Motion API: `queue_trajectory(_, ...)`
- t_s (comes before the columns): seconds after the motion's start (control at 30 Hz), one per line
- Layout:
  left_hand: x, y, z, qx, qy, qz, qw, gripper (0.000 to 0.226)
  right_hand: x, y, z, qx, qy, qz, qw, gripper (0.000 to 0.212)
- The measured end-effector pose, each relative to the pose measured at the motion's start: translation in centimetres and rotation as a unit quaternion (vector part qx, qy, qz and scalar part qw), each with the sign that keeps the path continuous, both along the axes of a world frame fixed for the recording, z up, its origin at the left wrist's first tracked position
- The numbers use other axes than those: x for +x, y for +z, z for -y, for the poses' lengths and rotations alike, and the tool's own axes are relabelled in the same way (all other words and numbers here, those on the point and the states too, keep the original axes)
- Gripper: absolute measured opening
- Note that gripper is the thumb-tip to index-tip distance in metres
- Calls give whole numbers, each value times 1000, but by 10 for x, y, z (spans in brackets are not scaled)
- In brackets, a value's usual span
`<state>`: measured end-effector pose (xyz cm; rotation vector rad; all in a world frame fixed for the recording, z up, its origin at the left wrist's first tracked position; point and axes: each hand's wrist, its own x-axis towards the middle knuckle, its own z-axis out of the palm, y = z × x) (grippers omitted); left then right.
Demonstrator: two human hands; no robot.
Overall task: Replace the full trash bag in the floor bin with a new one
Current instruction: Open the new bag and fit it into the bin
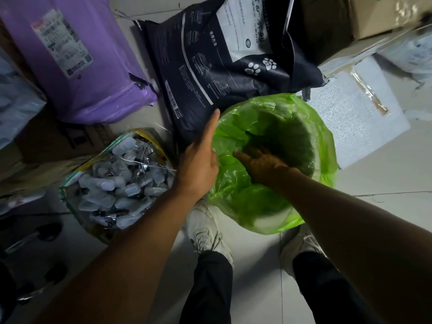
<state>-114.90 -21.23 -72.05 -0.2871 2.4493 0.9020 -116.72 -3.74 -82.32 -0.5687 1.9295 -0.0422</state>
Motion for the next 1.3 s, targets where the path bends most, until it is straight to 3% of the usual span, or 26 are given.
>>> queue_trajectory(0.13, -2, 1, 2, 3, -8, -3, 1000, 84, -7, 14, -3, -46, -75, -15, 996, 90)
queue_trajectory(0.27, -5, 9, 4, -9, 24, 35, 999, 82, -17, 58, -10, -101, -152, -72, 981, 62)
queue_trajectory(0.47, -1, 28, -2, -8, 77, 41, 996, 94, -13, 121, -25, -149, -121, -138, 972, 32)
queue_trajectory(0.73, 27, 43, -10, -21, 19, 140, 990, 142, 46, 147, -86, -118, -22, -195, 973, 68)
queue_trajectory(0.93, 37, 38, -3, -39, -3, 149, 988, 152, 59, 137, -98, -101, -62, -201, 973, 103)
queue_trajectory(1.17, 28, 48, -6, -35, -17, 124, 992, 145, 59, 142, -90, -78, -54, -221, 971, 95)
queue_trajectory(1.3, 22, 51, -10, -49, -25, 90, 994, 137, 60, 158, -88, -164, -65, -254, 951, 64)
